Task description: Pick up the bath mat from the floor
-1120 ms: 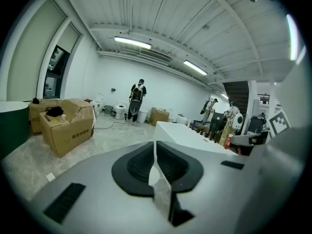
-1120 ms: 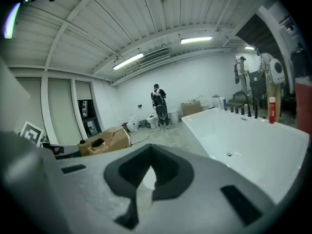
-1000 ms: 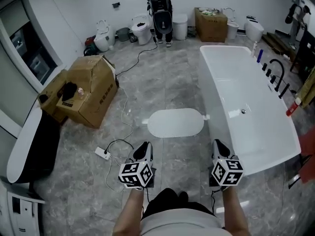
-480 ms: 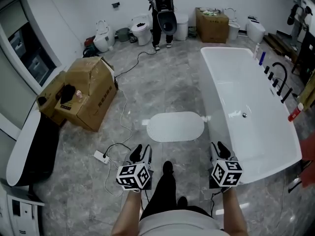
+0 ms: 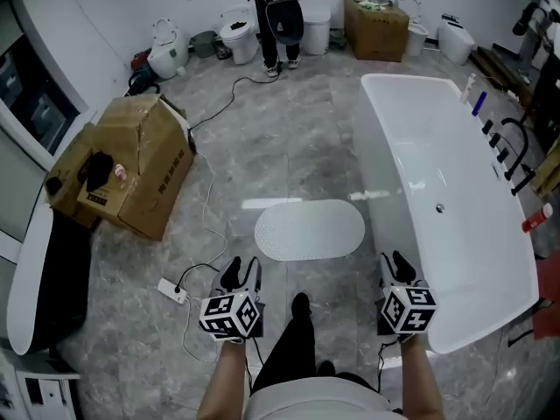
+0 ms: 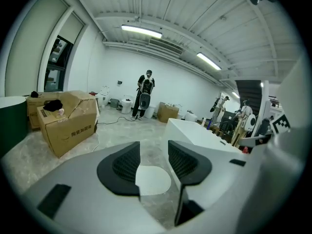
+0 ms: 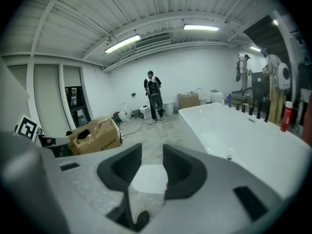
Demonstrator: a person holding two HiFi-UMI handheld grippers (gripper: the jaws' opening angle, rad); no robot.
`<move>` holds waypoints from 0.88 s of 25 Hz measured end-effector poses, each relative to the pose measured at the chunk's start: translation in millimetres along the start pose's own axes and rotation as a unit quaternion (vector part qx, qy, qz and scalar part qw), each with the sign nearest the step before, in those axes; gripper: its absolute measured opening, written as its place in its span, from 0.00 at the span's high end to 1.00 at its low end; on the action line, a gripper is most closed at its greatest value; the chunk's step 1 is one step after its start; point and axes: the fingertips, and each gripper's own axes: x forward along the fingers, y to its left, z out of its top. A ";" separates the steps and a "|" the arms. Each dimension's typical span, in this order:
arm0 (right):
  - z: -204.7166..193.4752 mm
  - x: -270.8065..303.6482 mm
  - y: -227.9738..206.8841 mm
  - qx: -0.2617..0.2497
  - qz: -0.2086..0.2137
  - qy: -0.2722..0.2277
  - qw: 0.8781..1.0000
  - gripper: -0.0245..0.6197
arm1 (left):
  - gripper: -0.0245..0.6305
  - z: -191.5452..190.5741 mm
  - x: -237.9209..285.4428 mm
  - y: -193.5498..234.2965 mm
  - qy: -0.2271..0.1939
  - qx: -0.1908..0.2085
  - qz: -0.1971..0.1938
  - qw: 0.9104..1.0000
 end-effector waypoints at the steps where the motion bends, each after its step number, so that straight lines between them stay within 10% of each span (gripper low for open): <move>1: 5.3 15.9 -0.9 0.004 -0.003 0.004 1.000 0.77 | 0.71 6.3 15.1 8.3 0.002 -0.002 0.002 1.000; 22: 63.6 226.1 -13.5 -0.031 -0.056 0.061 0.996 0.77 | 0.68 53.2 197.9 131.3 0.058 -0.032 0.026 0.997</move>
